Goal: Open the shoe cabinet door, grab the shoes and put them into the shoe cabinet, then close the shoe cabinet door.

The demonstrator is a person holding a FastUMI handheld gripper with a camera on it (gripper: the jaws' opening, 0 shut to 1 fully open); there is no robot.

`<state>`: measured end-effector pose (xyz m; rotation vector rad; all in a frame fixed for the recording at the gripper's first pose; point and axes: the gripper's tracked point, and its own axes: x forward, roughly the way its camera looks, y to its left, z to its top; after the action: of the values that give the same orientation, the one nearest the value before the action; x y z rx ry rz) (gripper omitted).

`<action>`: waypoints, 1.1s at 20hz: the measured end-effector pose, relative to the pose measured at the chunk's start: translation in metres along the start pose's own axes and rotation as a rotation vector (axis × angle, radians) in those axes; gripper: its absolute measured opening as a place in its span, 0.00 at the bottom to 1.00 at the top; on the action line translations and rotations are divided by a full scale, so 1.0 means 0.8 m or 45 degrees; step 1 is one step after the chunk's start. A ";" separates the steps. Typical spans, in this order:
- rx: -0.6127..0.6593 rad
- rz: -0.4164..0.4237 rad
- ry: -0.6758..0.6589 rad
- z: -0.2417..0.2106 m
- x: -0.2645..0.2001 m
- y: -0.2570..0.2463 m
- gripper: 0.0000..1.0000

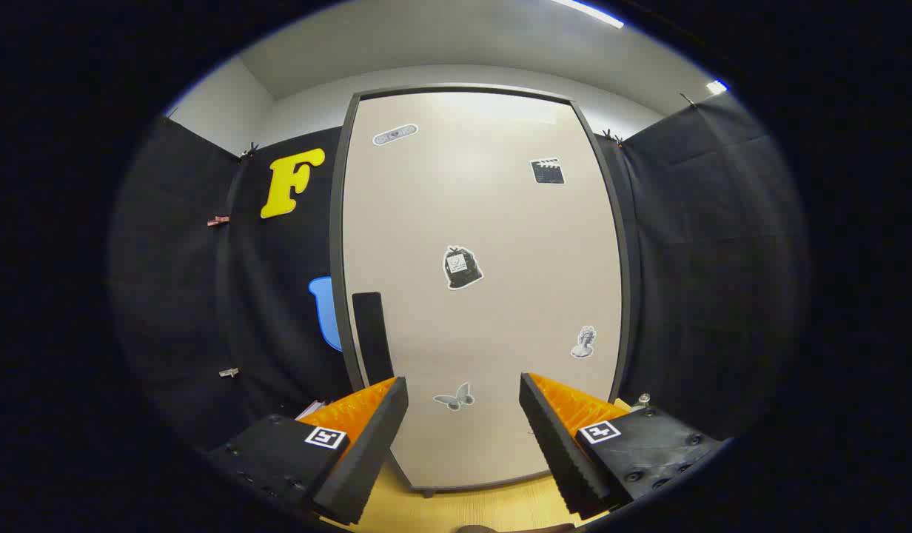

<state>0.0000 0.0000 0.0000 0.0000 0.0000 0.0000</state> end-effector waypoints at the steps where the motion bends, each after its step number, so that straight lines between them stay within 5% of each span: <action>1: -0.002 0.005 -0.009 0.002 0.000 0.001 0.98; 22: -0.031 0.109 0.063 -0.026 0.035 0.070 0.98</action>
<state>0.0279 0.0556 -0.0211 -0.0243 0.0495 0.0853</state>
